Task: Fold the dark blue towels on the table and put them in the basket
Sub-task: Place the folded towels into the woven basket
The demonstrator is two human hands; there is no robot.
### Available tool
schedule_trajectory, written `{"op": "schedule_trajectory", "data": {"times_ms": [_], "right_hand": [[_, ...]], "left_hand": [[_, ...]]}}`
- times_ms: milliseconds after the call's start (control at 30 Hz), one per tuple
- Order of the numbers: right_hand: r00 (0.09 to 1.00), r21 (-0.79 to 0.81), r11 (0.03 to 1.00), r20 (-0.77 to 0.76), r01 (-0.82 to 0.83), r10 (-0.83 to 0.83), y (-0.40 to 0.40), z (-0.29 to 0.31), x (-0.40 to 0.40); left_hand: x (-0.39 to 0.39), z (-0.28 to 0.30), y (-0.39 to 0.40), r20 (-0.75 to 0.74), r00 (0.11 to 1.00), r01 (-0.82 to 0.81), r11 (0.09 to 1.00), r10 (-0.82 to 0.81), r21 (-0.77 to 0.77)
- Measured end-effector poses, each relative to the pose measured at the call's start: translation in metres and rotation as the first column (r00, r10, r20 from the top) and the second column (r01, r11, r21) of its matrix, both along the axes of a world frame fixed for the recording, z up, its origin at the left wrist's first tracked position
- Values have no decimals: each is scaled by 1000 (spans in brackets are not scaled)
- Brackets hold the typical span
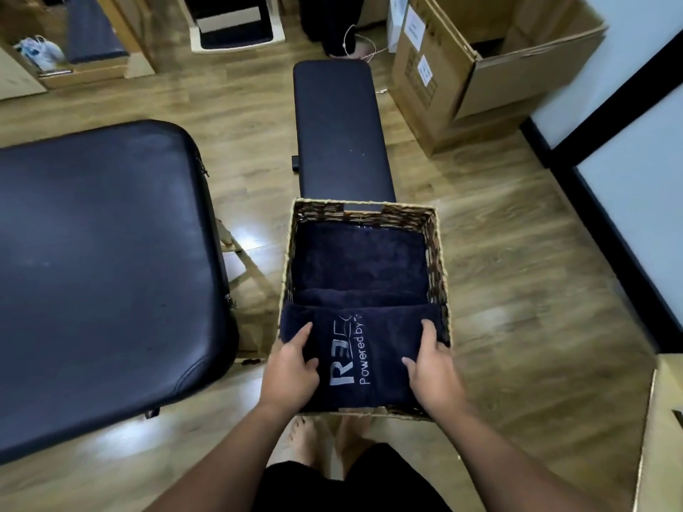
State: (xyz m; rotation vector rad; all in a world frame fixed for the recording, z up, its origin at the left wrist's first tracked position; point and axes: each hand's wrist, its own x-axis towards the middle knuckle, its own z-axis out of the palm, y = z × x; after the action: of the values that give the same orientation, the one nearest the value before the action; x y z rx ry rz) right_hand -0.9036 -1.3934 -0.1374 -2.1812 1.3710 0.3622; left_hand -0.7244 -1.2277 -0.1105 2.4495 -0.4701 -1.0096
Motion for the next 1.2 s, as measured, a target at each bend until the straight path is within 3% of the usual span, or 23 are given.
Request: {"op": "schedule_trajectory", "data": {"times_ms": [100, 167, 267, 333, 433, 500, 800, 967, 1100, 1200], "right_hand": [[960, -69, 987, -252, -144, 122, 6, 3, 5], [885, -133, 957, -430, -257, 178, 9, 14, 13], [889, -161, 936, -396, -314, 230, 10, 26, 31], [905, -44, 960, -349, -275, 243, 8, 26, 41], [929, 139, 983, -335, -119, 160, 2, 18, 47], [942, 229, 972, -312, -54, 125, 1, 9, 43], [980, 360, 925, -193, 121, -53, -14, -39, 28], [994, 406, 913, -113, 45, 1, -9, -41, 12], [998, 412, 910, -7, -47, 54, -2, -29, -8], [994, 412, 904, 59, -110, 94, 2, -8, -29]], "left_hand": [[-2, -10, 2, -1, 999, 52, 999, -52, 0], [-2, -10, 1, 28, 978, 200, 970, -206, 134], [-7, -2, -6, 328, 781, 403, 830, -531, 385], [-13, 13, -13, 388, 685, 466, 781, -616, 417], [-24, 5, -22, 98, 825, 460, 763, -556, 455], [-24, -6, -30, -20, 871, 445, 770, -491, 457], [14, -66, -21, -27, 900, 425, 862, -435, 277], [12, -63, -8, -46, 888, 458, 869, -458, 189], [7, -47, 7, -98, 923, 382, 919, -373, 99], [-1, -38, 37, -52, 917, 398, 914, -395, 76]]}}
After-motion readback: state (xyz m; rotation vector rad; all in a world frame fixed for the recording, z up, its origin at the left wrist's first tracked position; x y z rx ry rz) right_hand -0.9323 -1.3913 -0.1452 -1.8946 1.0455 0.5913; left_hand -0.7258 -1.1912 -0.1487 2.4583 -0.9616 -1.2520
